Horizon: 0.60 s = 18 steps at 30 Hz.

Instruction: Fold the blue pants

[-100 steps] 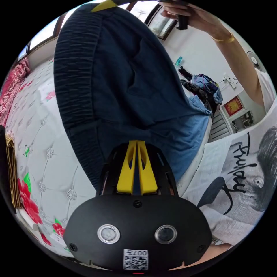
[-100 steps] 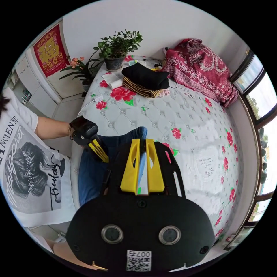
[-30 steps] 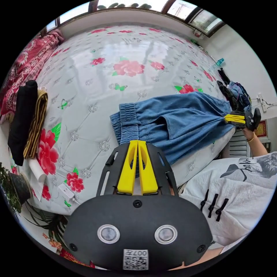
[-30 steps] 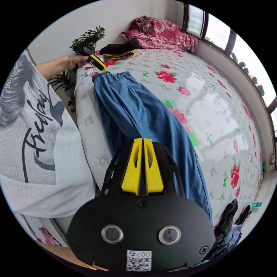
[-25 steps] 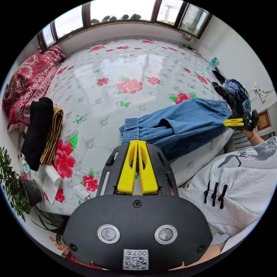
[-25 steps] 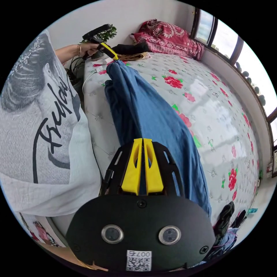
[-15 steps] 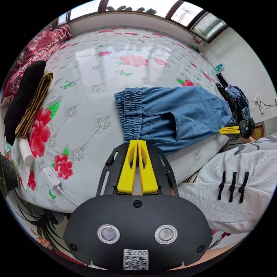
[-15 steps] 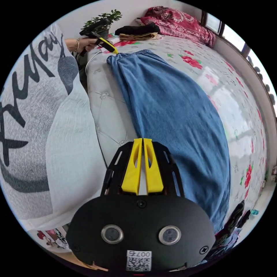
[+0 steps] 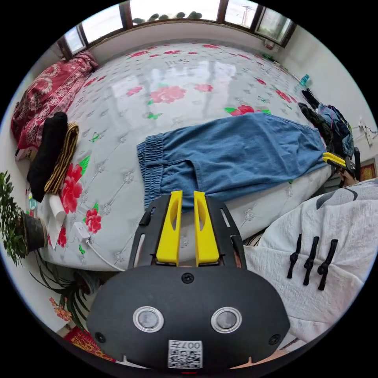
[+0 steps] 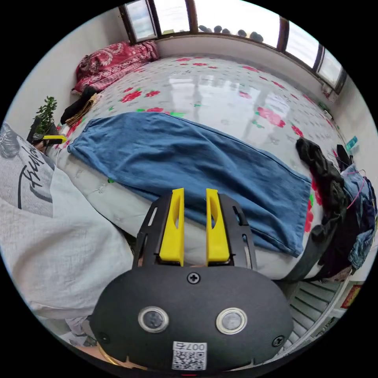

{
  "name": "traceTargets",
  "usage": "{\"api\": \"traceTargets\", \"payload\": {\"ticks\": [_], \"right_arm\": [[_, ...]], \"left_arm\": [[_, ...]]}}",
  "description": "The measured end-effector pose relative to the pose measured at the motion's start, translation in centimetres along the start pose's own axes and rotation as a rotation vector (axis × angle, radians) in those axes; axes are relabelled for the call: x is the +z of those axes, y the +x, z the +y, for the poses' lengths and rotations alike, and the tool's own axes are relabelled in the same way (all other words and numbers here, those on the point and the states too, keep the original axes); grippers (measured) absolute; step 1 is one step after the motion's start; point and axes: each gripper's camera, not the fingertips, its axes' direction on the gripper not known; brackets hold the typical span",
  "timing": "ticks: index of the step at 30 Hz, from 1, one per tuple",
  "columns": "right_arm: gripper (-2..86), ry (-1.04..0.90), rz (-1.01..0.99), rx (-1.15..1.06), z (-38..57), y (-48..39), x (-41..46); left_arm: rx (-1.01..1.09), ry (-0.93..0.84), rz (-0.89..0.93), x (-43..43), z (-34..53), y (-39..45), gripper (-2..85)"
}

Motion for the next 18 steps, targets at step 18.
{"api": "traceTargets", "payload": {"ticks": [18], "right_arm": [[1.6,-0.322,0.112,-0.297,-0.9,8.0,0.1]], "left_arm": [[0.512,-0.407,-0.178,13.2,-13.9,12.5,-0.6]]}}
